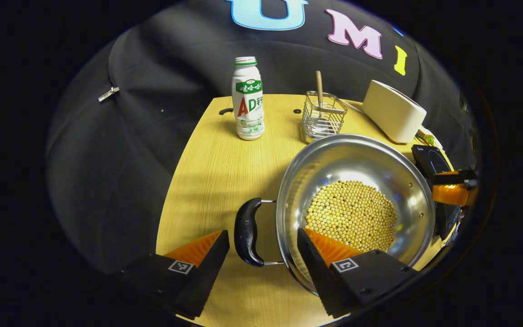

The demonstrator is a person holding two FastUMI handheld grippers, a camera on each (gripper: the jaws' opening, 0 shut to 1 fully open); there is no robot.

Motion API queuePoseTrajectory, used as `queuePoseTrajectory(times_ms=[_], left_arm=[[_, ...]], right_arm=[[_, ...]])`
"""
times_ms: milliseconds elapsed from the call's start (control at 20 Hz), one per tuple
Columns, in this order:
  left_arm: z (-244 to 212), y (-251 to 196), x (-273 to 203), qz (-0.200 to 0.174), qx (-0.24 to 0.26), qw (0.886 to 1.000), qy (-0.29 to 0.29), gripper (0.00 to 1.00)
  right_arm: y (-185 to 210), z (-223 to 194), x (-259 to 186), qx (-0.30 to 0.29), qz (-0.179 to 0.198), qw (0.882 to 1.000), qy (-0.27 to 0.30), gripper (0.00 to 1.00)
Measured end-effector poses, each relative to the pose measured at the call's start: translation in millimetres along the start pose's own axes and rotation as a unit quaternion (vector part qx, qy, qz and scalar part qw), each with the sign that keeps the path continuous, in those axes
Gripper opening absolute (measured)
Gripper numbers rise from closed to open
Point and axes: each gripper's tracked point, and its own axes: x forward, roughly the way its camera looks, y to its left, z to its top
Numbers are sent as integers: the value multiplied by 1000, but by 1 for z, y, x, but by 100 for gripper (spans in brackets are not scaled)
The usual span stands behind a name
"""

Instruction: First push the handle of the pot to place it horizontally, then grasp the pot with both hands and set it on the induction cooktop.

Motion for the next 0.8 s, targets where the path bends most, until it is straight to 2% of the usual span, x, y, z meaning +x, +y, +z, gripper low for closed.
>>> queuePoseTrajectory(times_ms=[250,350,400,450,500,650,700,750,800], left_arm=[[-4,-1,10,-6,-3,1000,11,93],[-3,-4,13,-13,-4,1000,10,87],[-2,-6,14,-16,-3,1000,11,79],[-2,-7,15,-18,0,1000,12,77],[-2,-7,17,-16,4,1000,14,74],[-1,-7,16,-22,-3,1000,18,71],[-1,-8,15,-23,-11,1000,17,69],[-2,-8,15,-21,-16,1000,17,67],[-2,-9,15,-20,-17,1000,17,65]], right_arm=[[5,-13,26,11,-11,999,33,99],[8,-14,36,10,-14,999,40,99],[7,-15,40,8,-18,999,44,97],[6,-13,43,5,-23,999,43,95],[3,-10,46,1,-33,999,39,93],[0,-8,48,-10,-47,998,41,71],[-1,-7,49,-15,-50,998,43,74],[-1,-7,50,-16,-51,998,46,65],[-1,-7,51,-21,-52,997,49,65]])
